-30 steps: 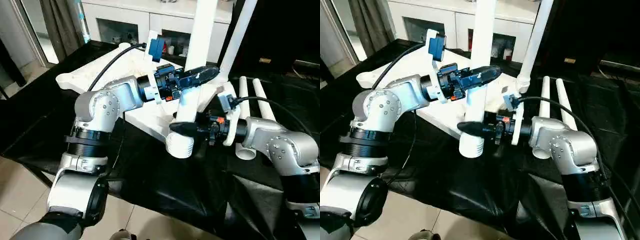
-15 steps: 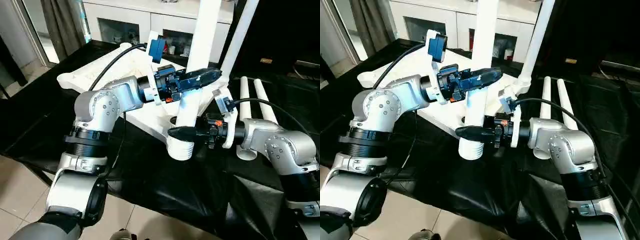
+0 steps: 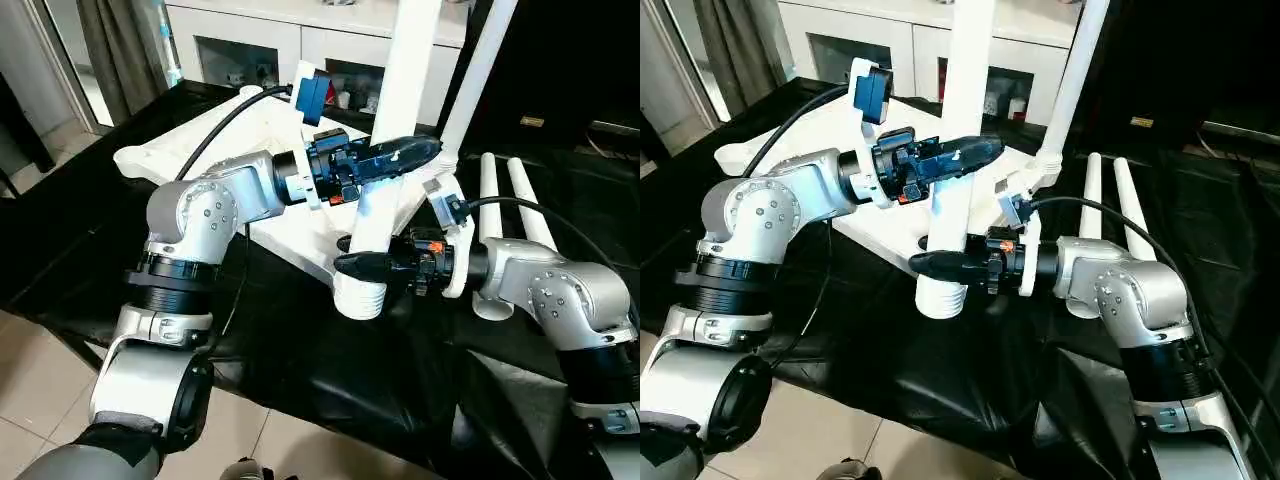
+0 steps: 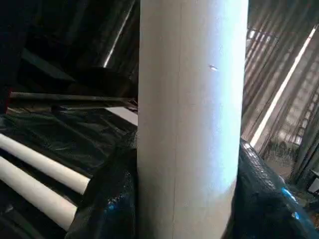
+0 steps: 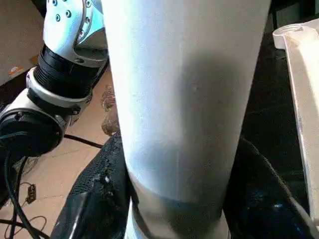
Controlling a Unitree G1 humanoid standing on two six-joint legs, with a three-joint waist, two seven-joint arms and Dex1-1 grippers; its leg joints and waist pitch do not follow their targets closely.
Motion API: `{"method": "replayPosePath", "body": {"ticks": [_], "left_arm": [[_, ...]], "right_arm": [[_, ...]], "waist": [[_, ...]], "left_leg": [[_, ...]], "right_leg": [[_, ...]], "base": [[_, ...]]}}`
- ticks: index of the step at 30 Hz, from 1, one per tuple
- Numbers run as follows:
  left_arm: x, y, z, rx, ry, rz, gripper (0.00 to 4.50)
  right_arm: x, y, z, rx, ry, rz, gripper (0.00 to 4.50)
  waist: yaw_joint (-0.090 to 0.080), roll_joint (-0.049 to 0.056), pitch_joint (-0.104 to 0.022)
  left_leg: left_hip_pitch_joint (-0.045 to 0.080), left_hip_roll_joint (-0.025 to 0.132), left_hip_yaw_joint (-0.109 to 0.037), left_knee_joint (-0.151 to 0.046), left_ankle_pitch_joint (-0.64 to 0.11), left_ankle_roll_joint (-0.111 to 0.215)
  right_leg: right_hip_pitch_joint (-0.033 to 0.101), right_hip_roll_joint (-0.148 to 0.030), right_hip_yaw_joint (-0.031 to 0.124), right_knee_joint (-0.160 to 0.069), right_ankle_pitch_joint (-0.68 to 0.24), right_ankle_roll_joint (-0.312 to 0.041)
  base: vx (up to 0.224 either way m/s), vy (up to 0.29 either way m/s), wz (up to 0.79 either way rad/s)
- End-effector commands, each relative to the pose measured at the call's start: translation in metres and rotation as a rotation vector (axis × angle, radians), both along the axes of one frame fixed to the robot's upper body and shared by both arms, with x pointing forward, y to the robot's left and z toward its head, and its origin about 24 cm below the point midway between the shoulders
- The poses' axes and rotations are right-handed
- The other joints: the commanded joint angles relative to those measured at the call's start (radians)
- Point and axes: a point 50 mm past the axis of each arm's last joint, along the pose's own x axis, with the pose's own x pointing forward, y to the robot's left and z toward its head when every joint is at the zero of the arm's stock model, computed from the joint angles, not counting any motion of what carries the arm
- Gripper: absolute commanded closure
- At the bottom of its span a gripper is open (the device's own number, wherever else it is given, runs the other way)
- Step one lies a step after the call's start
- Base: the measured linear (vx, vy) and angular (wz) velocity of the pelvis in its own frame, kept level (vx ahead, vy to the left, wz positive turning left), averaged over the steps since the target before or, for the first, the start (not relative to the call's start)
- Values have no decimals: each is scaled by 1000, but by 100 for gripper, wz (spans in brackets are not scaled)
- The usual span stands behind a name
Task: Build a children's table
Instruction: Pick table leg
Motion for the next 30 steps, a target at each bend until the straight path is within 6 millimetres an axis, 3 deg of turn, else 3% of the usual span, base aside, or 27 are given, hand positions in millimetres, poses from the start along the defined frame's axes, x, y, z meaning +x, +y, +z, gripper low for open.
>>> {"method": "replayPosePath", "body": {"ticks": [1,6,8,10,12,15,19,23,24,27,29,30], "left_arm": [[-9,-7,10,-21,-48,-85,265],[-7,-7,9,-9,-68,-55,265],[-5,-8,9,-22,-42,-48,196],[-5,-8,11,-51,-32,-49,196],[-1,-7,13,-84,-47,11,167],[6,-3,15,-162,-44,94,154],[17,11,25,-431,2,234,154],[24,26,27,-510,-5,353,154],[28,34,26,-503,-16,425,154],[33,42,19,-408,-44,504,154],[36,42,8,-212,-118,535,154],[37,41,-3,-50,-185,538,154]], "right_arm": [[4,-7,-2,-24,12,-58,254],[4,-8,-3,-26,11,-60,255],[3,-8,-3,-25,10,-61,256],[3,-8,-3,-20,8,-65,256],[3,-8,-2,-6,5,-74,256],[3,-8,-1,17,-3,-88,257],[8,-9,1,71,-29,-164,257],[14,-12,3,106,-48,-256,257],[18,-15,3,117,-61,-325,257],[26,-23,1,113,-89,-465,257],[31,-29,-1,88,-112,-553,257],[33,-32,-4,61,-124,-607,257]], "waist": [[2,-10,-81],[1,-12,-82],[1,-11,-81],[1,-11,-81],[2,-11,-81],[3,-13,-82],[1,-15,-83],[-1,-14,-84],[-1,-10,-82],[-4,-11,-83],[-5,-9,-82],[-6,-7,-82]], "left_leg": [[22,36,-20,-58,-124,23],[21,35,-19,-57,-122,24],[21,35,-19,-57,-120,25],[20,34,-19,-56,-119,25],[21,35,-19,-56,-124,25],[19,34,-20,-55,-124,26],[15,31,-19,-53,-119,35],[19,31,-20,-53,-128,39],[19,33,-21,-55,-129,37],[24,35,-21,-57,-133,24],[25,36,-23,-61,-129,17],[27,37,-23,-63,-126,8]], "right_leg": [[56,-67,43,-66,-157,-210],[57,-67,44,-66,-151,-209],[57,-66,44,-65,-146,-212],[58,-67,44,-66,-145,-215],[57,-67,44,-68,-153,-214],[60,-69,43,-69,-149,-215],[63,-68,42,-69,-130,-220],[60,-65,41,-70,-140,-215],[58,-66,41,-72,-155,-203],[54,-64,41,-70,-164,-188],[52,-65,41,-73,-176,-170],[46,-63,44,-71,-192,-135]], "base": [[0,0,0],[0,0,0],[0,0,0],[0,0,0],[0,0,0],[0,0,0],[0,0,0],[0,0,0],[0,0,0],[0,0,0],[0,0,0],[0,0,0]]}}
